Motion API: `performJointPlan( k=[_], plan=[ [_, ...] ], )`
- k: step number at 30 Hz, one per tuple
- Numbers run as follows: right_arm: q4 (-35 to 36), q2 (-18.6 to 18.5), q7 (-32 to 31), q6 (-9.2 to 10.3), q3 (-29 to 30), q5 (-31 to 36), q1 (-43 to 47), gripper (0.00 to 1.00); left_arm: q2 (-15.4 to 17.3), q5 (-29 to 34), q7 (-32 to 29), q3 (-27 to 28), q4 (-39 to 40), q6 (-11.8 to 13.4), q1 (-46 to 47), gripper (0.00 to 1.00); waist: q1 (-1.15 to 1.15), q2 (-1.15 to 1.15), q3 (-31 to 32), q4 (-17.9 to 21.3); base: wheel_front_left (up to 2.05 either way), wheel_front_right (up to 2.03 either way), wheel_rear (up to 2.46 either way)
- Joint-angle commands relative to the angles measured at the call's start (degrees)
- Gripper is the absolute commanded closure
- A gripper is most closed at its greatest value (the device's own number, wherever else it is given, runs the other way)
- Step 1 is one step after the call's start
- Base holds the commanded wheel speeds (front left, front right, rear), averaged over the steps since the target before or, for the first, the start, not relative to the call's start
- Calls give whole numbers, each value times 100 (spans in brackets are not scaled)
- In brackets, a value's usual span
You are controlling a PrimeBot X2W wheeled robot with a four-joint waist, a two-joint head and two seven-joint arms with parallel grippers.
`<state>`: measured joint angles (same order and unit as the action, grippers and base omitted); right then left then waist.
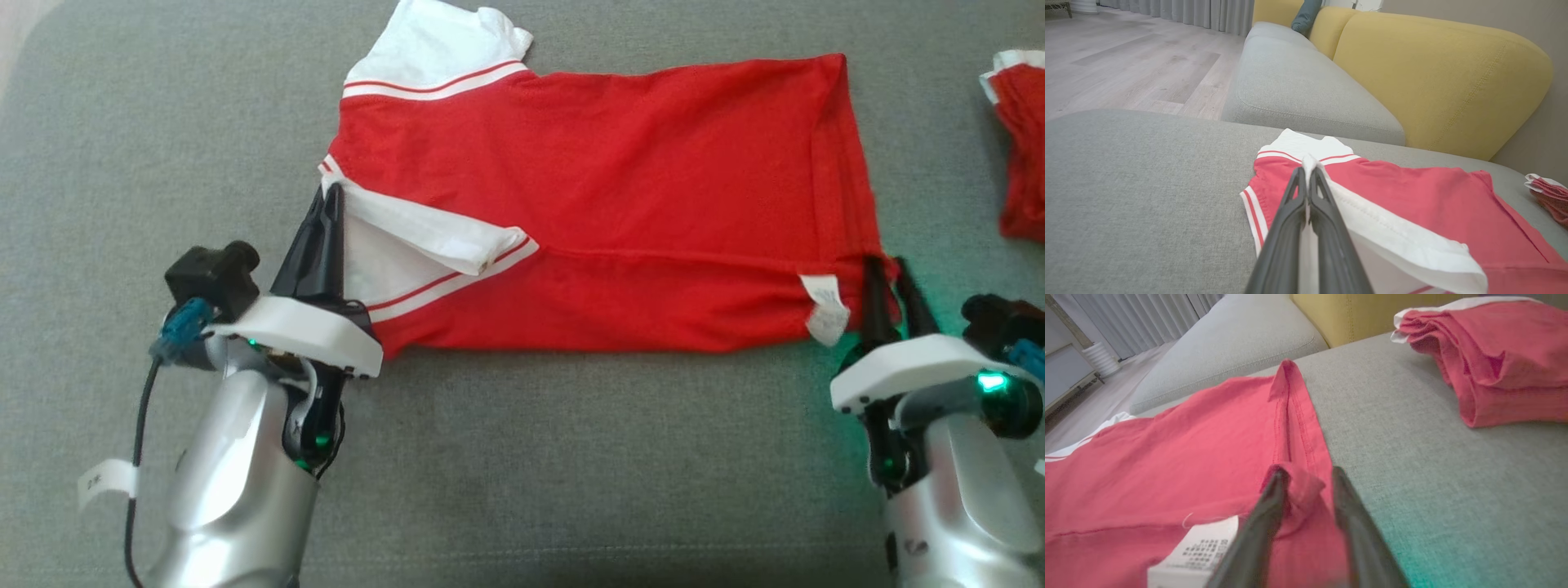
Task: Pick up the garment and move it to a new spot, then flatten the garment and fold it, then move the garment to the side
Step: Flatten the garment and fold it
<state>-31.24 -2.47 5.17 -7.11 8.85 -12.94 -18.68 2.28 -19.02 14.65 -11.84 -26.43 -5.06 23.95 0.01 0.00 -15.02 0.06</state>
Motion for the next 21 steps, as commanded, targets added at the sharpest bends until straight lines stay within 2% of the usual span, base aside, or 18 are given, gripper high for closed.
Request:
performJointPlan(
  k=[1,9,17,21],
  plan=[
    [94,-41,188,-37,-158,25,-281,0,64,83,34,251,189,25,211,0,-1,0,23,27,0,0,0],
    [188,-41,494,-37,-111,22,-332,0,61,18,34,280,540,-4,-188,0,-1,0,204,15,0,0,0],
    [920,-41,618,-37,263,304,307,0,62,-151,12,247,925,-82,-1242,0,-1,0,548,-138,0,0,0],
    [1303,-41,485,-37,203,203,716,0,146,-231,-503,55,910,-114,-1644,0,-1,0,645,-198,0,0,0]
  ],
)
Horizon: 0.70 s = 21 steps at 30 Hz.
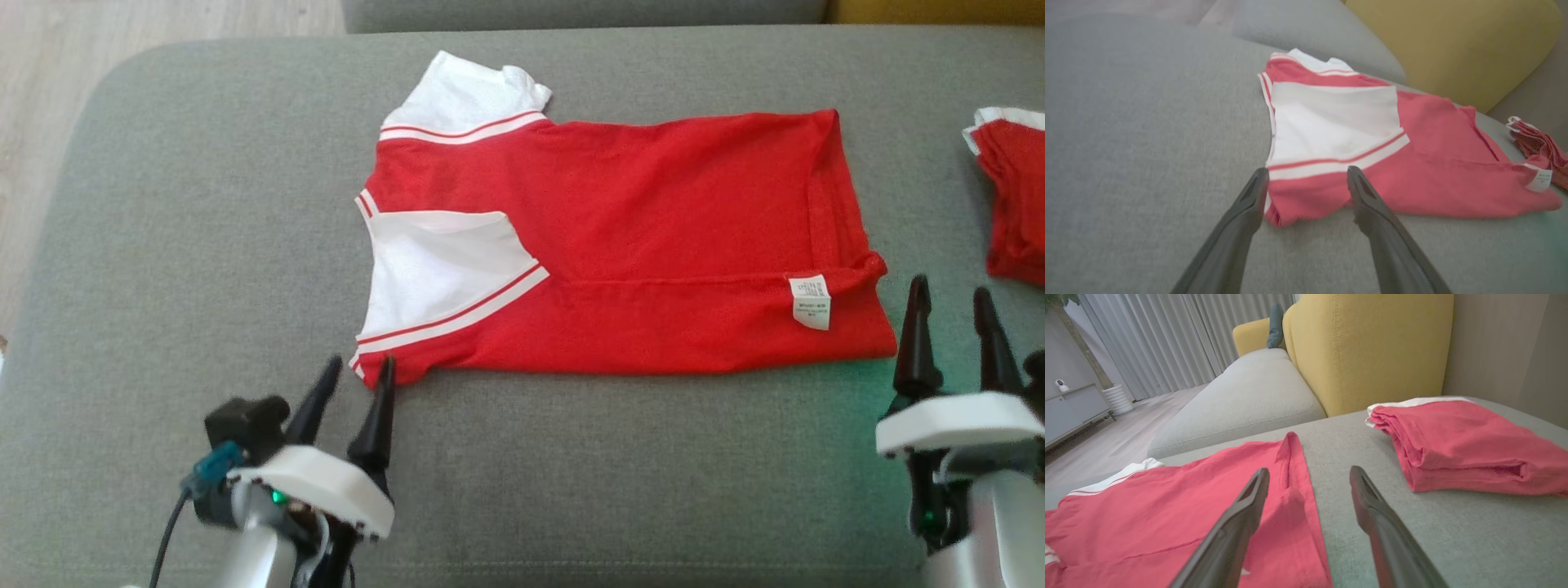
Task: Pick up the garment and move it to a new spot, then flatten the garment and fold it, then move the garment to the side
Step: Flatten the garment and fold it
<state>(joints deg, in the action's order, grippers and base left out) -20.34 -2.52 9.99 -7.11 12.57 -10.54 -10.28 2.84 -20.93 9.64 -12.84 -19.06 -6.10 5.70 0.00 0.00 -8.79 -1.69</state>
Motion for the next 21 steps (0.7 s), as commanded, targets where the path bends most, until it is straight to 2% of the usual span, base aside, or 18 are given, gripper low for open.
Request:
performJointPlan(
  k=[1,4,12,18,19,20,21],
  plan=[
    [294,-36,-32,-37,-194,-77,-47,0,103,-75,-157,129,169,-11,117,0,0,0,31,-29,0,0,0],
    [477,-36,-118,-37,-245,-174,107,0,135,-158,-536,120,140,52,41,0,0,0,10,-22,0,0,0],
    [729,-36,-239,-37,-421,-286,99,0,122,-440,-880,331,-135,286,344,0,0,0,-247,149,0,0,0],
    [694,-36,-333,-37,-391,-247,144,0,144,-545,-952,368,-404,278,540,0,0,0,-345,265,0,0,0],
    [675,-36,-362,-37,-385,-234,156,0,145,-560,-977,360,-450,270,553,20,0,0,-350,279,0,0,0],
    [650,-36,-399,-37,-375,-223,167,0,143,-581,-1003,353,-491,264,563,51,0,0,-356,291,0,0,0],
    [616,-36,-445,-37,-361,-217,177,0,142,-598,-1025,344,-526,257,571,62,0,0,-360,300,0,0,0]
  ],
)
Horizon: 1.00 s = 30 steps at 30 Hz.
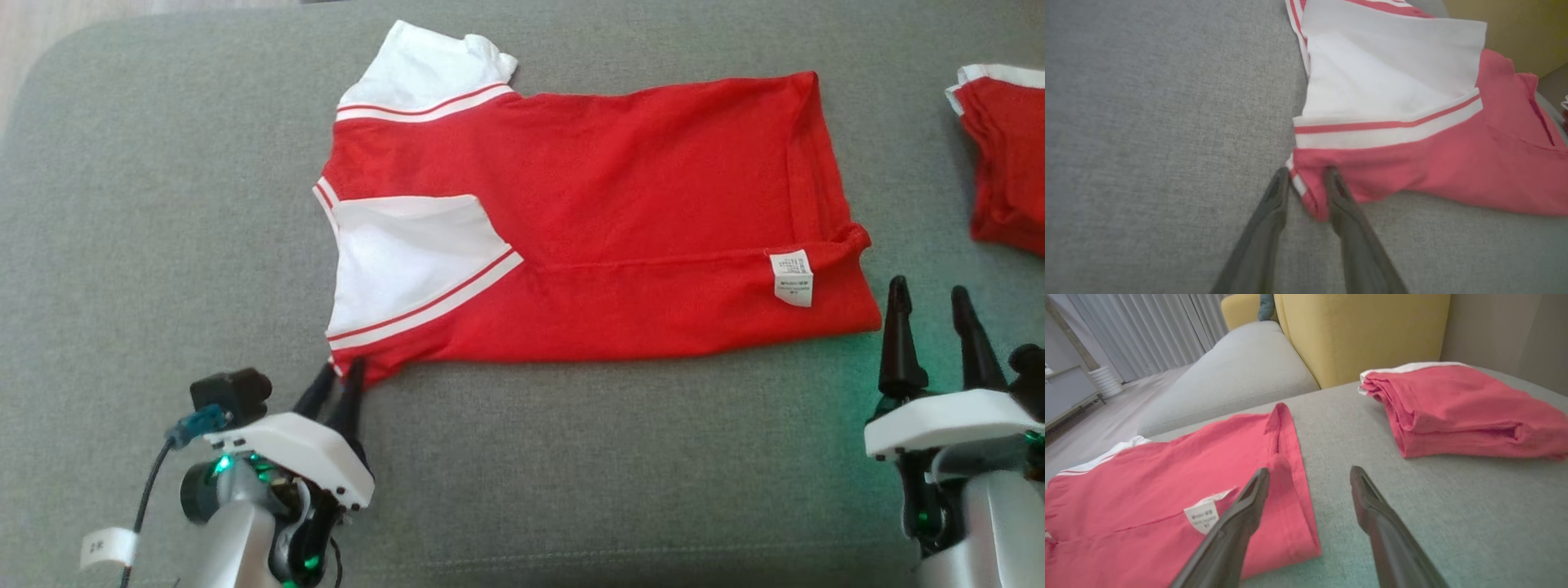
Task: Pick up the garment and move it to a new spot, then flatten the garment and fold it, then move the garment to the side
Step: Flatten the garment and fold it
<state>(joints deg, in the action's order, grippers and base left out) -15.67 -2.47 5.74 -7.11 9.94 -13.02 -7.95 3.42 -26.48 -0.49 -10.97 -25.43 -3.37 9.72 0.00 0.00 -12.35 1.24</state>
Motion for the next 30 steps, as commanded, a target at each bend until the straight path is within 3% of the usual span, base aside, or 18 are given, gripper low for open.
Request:
performJointPlan(
  k=[1,2,3,10,19,21,23,24,30],
  plan=[
    [102,-41,-79,-37,-83,42,-47,0,82,-54,-21,147,84,-23,176,73,0,0,-4,12,0,0,0],
    [44,-41,-143,-37,-72,48,-41,0,81,-63,-24,136,65,-28,181,91,0,0,-4,12,0,0,0],
    [-18,-41,-199,-37,-68,48,-42,0,79,-70,-25,126,51,-32,186,100,0,0,-6,8,0,0,0],
    [-464,-41,-305,-37,-104,-52,-172,0,78,-70,149,114,129,-20,206,100,0,0,-11,-84,0,0,0],
    [-1631,-41,-453,-37,-187,-268,-761,2,90,-67,398,120,322,13,213,100,0,0,-4,-235,0,0,0],
    [-1881,-41,-476,-37,-210,-256,-872,55,99,-55,432,99,355,8,212,100,0,0,16,-277,0,0,0],
    [-2023,-41,-438,-37,-232,-281,-944,93,101,-48,467,76,423,3,194,100,0,0,42,-308,0,0,0],
    [-2060,-41,-407,-37,-234,-292,-959,100,101,-50,485,70,470,1,178,100,0,0,58,-317,0,0,0],
    [-1741,-41,-205,-37,-71,-184,-755,100,174,-55,541,52,980,7,-75,100,0,0,180,-318,0,0,0]
  ],
)
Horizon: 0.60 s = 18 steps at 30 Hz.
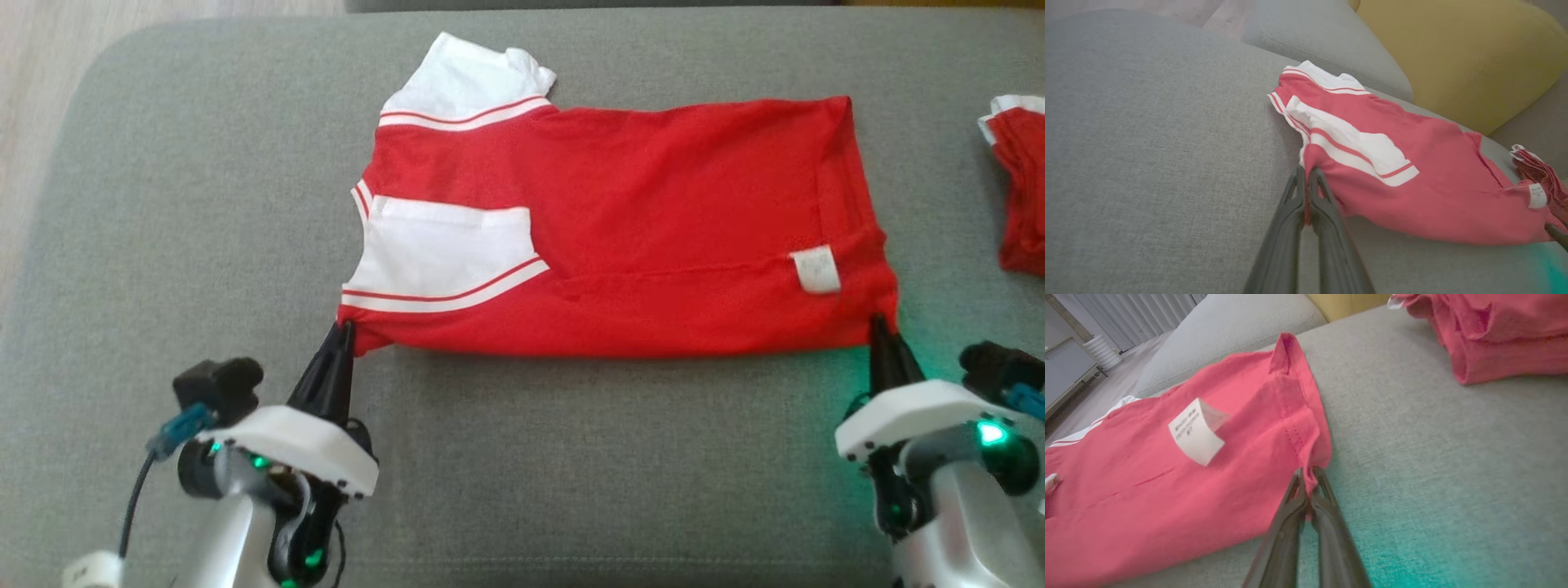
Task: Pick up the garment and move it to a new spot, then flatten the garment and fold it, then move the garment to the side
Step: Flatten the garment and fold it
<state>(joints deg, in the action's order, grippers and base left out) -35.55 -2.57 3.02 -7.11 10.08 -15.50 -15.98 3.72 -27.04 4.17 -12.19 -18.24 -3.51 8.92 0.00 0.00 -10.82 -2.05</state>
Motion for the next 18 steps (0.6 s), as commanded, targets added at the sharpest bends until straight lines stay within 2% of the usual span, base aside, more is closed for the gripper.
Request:
performJointPlan(
  k=[1,5,8,15,16,17,18],
  plan=[
    [386,-31,57,-37,-66,93,134,100,167,-1,66,174,396,28,-77,100,0,0,51,19,0,0,0],
    [1110,-31,-182,-37,-34,140,626,100,301,-6,-83,176,1048,111,-562,100,0,0,126,75,0,0,0],
    [1846,-31,-633,-37,-48,171,1262,100,460,11,-391,140,1681,250,-1201,100,0,0,167,121,0,0,0],
    [2504,-31,-1056,-37,-50,-30,1987,100,452,-86,-776,-11,2170,419,-1932,100,0,0,203,196,0,0,0],
    [2542,-31,-1062,-37,-31,-47,2036,71,458,-74,-799,-26,2183,438,-1961,93,0,0,205,209,0,0,0],
    [2570,-31,-1064,-37,-14,-53,2070,18,459,-65,-804,-29,2193,455,-1968,54,0,0,207,226,0,0,0],
    [2600,-31,-1056,-37,-8,-51,2089,0,462,-64,-809,-23,2196,471,-1960,0,0,0,208,249,0,0,0]
  ],
)
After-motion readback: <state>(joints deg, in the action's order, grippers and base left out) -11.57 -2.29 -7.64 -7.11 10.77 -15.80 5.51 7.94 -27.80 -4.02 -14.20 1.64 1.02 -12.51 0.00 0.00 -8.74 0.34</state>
